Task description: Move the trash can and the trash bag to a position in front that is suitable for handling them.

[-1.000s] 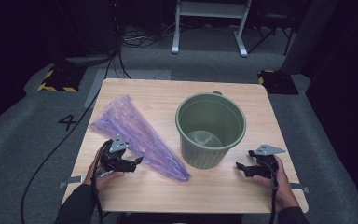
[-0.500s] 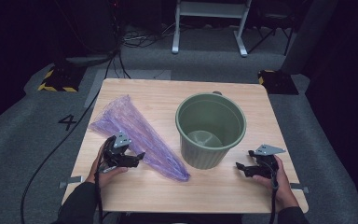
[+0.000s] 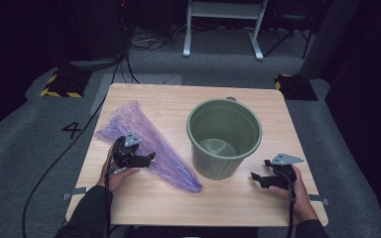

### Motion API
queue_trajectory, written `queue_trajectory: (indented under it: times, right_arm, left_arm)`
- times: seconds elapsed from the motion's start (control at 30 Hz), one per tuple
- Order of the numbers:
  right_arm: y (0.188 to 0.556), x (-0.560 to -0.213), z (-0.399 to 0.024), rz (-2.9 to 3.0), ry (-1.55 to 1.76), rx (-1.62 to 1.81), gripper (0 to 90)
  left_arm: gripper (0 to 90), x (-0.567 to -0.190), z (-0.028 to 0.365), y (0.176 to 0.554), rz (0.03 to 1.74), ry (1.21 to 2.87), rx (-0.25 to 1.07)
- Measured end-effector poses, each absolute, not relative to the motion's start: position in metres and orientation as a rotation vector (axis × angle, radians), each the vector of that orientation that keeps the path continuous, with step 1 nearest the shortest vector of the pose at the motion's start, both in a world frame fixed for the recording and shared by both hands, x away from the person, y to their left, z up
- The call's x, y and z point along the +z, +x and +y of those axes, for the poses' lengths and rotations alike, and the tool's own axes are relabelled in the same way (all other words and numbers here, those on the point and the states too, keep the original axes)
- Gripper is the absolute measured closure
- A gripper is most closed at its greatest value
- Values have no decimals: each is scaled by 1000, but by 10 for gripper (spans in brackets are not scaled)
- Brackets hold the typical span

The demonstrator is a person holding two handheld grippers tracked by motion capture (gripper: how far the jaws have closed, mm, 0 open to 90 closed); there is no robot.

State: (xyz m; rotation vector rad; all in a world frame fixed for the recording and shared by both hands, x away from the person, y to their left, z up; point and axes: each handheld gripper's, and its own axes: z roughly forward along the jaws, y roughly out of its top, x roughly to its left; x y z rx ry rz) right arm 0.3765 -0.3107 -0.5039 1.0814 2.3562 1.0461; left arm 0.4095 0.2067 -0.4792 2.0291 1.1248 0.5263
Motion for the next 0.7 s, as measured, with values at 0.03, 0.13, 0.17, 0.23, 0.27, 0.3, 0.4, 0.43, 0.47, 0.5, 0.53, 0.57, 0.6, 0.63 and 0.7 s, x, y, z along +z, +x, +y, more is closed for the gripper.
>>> queue_trajectory:
  times: [0.03,0.13,0.17,0.23,0.27,0.3,0.4,0.43,0.47,0.5,0.53,0.57,0.6,0.63,0.7]
  right_arm:
    - [377,-504,-311,2356,1082,1046,184]
    - [376,-504,-311,2355,1083,1045,184]
    - [376,-504,-311,2355,1083,1045,184]
    - [376,-504,-311,2355,1083,1045,184]
    - [376,-504,-311,2355,1083,1045,184]
    - [376,-504,-311,2355,1083,1045,184]
    - [376,-504,-311,2355,1083,1044,184]
    - [376,-504,-311,2355,1083,1045,184]
    - [376,-504,-311,2355,1083,1045,184]
    - [376,-504,-311,2355,1083,1044,184]
    - [376,-504,-311,2355,1083,1045,184]
    - [376,-504,-311,2355,1083,1044,184]
    - [376,-504,-311,2355,1083,1044,184]
    - [376,-504,-311,2355,1083,1044,184]
    - [376,-504,-311,2354,1083,1044,184]
  left_arm:
    - [161,-479,207,410,1125,2029,526]
    - [159,-483,205,414,1132,2038,576]
    - [159,-486,204,415,1136,2054,578]
    - [157,-488,203,416,1150,2063,574]
    - [156,-490,203,418,1168,2063,565]
    - [156,-492,204,419,1190,2068,549]
    - [157,-496,208,420,1241,2062,517]
    - [156,-497,209,421,1256,2061,505]
    - [157,-498,210,421,1262,2062,499]
    - [159,-499,211,422,1274,2066,505]
    - [158,-500,213,423,1287,2056,506]
    - [158,-500,214,423,1289,2053,503]
    - [159,-500,214,423,1289,2053,503]
    - [157,-502,214,424,1293,2054,507]
    - [157,-502,215,424,1299,2040,502]
